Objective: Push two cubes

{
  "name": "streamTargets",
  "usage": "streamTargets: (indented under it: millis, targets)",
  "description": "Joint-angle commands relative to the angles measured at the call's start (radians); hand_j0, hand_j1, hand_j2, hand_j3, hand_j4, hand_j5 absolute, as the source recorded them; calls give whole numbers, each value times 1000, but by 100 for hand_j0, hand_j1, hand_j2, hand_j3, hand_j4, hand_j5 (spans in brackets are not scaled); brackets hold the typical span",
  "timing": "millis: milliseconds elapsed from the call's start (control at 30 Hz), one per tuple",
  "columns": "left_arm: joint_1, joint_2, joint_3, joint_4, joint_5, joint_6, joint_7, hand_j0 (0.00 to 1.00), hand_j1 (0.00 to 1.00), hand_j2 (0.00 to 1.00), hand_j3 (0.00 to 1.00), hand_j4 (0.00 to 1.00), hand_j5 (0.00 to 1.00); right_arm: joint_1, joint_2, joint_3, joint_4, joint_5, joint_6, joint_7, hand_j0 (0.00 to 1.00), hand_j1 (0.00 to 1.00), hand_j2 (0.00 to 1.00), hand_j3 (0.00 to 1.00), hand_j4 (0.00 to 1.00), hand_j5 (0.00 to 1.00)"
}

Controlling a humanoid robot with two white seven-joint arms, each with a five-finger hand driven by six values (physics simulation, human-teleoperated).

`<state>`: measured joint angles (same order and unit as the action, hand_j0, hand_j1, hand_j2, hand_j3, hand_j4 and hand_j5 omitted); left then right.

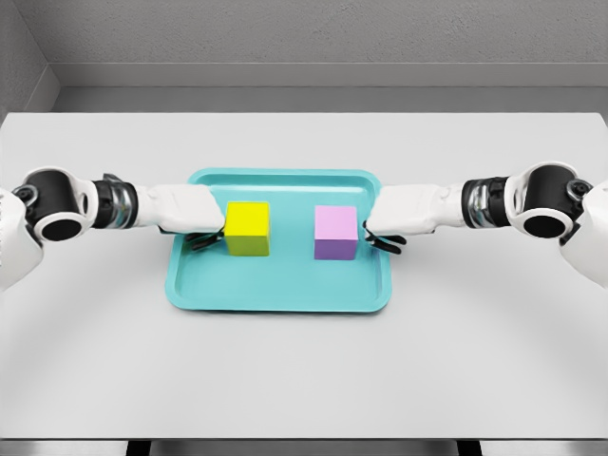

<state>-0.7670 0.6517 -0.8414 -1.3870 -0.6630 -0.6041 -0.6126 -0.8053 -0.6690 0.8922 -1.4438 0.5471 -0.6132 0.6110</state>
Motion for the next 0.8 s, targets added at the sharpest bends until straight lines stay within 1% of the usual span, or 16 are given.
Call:
streamTargets:
  millis: [0, 33, 100, 133, 167, 200, 233, 367, 567, 700, 767]
  targets:
    - [0, -12, -4, 2, -23, -7, 2, 1, 1, 1, 1, 1, 1, 0, 5, 1, 26, -3, 2, 0, 0, 0, 0, 0, 0, 0]
    - [-2, -26, -4, 6, -35, -7, 2, 1, 1, 1, 1, 1, 1, -8, 12, 1, 39, -3, 2, 0, 0, 0, 0, 0, 0, 0]
    - [-3, -26, -2, 13, -37, -7, 2, 1, 1, 1, 1, 1, 1, -8, 14, 2, 39, -3, 2, 0, 0, 0, 0, 0, 0, 0]
    - [-9, -24, 4, 36, -37, -7, 2, 2, 2, 2, 2, 2, 2, -9, 17, 2, 42, -3, 2, 0, 0, 0, 0, 0, 0, 0]
    - [-28, -26, 10, 85, -35, -7, 2, 2, 2, 2, 2, 2, 2, -14, 22, 11, 45, -3, 2, 0, 0, 0, 0, 0, 0, 0]
    - [-34, -24, 30, 105, -35, -7, 2, 2, 2, 2, 2, 2, 2, -20, 28, 25, 45, -3, 2, 0, 0, 0, 0, 0, 0, 0]
    - [-34, -24, 36, 105, -35, -7, 2, 2, 2, 2, 2, 2, 2, -29, 34, 44, 48, -1, 2, 0, 0, 0, 0, 0, 0, 0]
    - [-34, -26, 36, 112, -35, -7, 2, 2, 2, 2, 2, 2, 2, -31, 48, 45, 56, 14, 2, 0, 0, 0, 0, 0, 0, 0]
    - [-34, -70, 30, 114, -35, -7, 2, 2, 2, 2, 2, 2, 2, -51, 60, 45, 49, 24, 2, 0, 0, 0, 0, 0, 0, 0]
    - [-34, -84, 28, 114, -35, -7, 2, 2, 2, 2, 2, 2, 2, -58, 83, 53, 48, 24, 2, 0, 0, 0, 0, 0, 0, 0]
    - [-34, -95, 25, 114, -35, -7, 2, 2, 2, 2, 2, 2, 2, -66, 101, 71, 48, 24, 2, 0, 0, 0, 0, 0, 0, 0]
